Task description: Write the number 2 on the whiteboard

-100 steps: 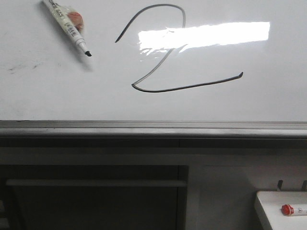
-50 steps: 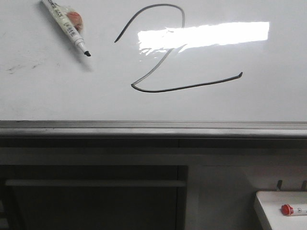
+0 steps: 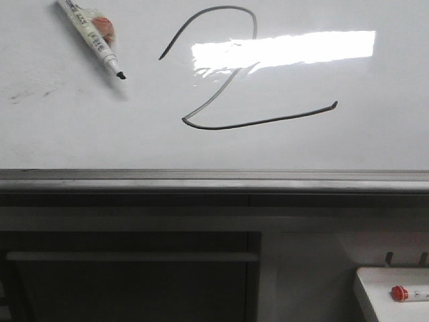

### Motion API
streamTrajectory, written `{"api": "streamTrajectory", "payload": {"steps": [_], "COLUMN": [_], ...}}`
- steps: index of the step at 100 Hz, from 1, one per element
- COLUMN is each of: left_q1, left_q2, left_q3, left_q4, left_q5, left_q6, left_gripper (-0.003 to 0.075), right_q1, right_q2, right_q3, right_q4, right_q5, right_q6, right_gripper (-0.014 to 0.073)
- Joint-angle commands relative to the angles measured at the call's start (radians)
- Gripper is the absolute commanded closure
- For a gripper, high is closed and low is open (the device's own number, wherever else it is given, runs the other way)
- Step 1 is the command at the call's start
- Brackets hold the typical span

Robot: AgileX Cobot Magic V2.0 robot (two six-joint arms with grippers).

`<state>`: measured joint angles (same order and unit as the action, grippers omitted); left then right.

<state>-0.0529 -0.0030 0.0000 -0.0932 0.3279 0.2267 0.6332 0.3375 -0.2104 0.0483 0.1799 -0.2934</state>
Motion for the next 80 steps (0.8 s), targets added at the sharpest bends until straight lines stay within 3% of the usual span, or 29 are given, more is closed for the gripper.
{"api": "streamTrajectory", "payload": {"steps": [1,15,34,58,80], "left_q1": [0.002,0.002,0.002,0.002,0.002], "left_q2": [-0.028,-0.028,-0.028,-0.028,-0.028], "left_q3": [0.012,0.012,0.012,0.012,0.012], "left_q4": [-0.002,-0.002,-0.002,-0.002,-0.002], "left_q5": [-0.066,-0.066,-0.066,-0.066,-0.068], "left_q6": [-0.01,-0.01,-0.01,-0.01,-0.01], "left_gripper": [0.0741,0.0741,0.0741,0.0741,0.0741], "right_q1": [-0.007,-0.06,-0.22,-0.328,-0.344], "right_q2": [-0.013,-0.067,-0.167,-0.315,-0.367], "right_q3": [0.0,0.091,0.253,0.25,0.25], "right_q4": [-0.002,-0.008,-0.06,-0.071,-0.09], "right_q5": [-0.084,-0.101,-0.17,0.137,0.128], "right_q6": [0.001,0.024,0.151,0.151,0.151], "right_gripper": [0.0664,0.0664,0.0664,0.0664,0.0664]}}
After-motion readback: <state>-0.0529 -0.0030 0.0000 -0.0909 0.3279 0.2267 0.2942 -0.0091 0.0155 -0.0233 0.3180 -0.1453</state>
